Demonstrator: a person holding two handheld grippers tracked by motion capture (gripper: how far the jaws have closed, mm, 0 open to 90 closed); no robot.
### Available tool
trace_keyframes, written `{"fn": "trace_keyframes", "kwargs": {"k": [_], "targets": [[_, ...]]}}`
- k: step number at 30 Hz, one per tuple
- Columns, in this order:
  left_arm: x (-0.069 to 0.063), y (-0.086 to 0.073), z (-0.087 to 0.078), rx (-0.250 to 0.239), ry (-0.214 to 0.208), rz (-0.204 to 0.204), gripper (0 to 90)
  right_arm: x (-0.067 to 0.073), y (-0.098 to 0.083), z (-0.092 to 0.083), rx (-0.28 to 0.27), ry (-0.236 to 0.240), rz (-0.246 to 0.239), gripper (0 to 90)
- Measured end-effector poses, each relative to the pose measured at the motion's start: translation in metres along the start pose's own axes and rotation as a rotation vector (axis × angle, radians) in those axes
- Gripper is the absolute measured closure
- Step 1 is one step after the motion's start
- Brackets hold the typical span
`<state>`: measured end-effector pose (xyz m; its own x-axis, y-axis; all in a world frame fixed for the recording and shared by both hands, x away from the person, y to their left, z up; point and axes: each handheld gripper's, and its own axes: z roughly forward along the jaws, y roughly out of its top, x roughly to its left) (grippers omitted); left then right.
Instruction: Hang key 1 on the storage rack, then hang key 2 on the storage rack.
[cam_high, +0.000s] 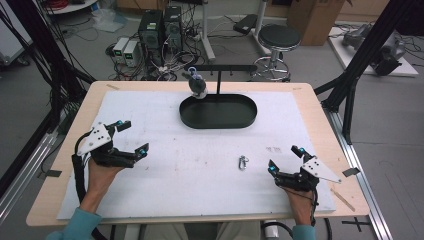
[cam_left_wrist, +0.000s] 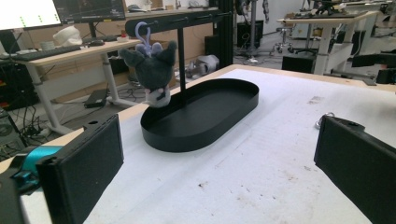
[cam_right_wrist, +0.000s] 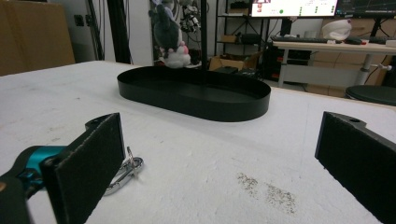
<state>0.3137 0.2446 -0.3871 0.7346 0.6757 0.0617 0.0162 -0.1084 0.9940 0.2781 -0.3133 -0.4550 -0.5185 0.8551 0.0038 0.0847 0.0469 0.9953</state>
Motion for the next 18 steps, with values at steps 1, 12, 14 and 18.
{"fn": "trace_keyframes", "kwargs": {"k": [1, 12, 14, 18], "targets": [[-0.0005, 0.0002, -0.0001, -0.002, 0.003, 0.001, 1.7, -0.0003, 0.0, 0.0001, -0.001, -0.001, -0.002, 0.8], [-0.0057, -0.0027, 0.0014, 0.0, -0.007, 0.017, 1.7, -0.0007, 0.0003, 0.0005, 0.0, 0.003, 0.0, 0.7], [-0.006, -0.0038, 0.0007, -0.003, -0.008, 0.02, 1.7, -0.0011, 0.0007, 0.001, 0.006, 0.008, 0.002, 0.7], [-0.0073, -0.0058, -0.0027, -0.016, -0.01, 0.018, 1.7, -0.0001, 0.0033, 0.003, 0.038, 0.059, -0.03, 0.7]]}}
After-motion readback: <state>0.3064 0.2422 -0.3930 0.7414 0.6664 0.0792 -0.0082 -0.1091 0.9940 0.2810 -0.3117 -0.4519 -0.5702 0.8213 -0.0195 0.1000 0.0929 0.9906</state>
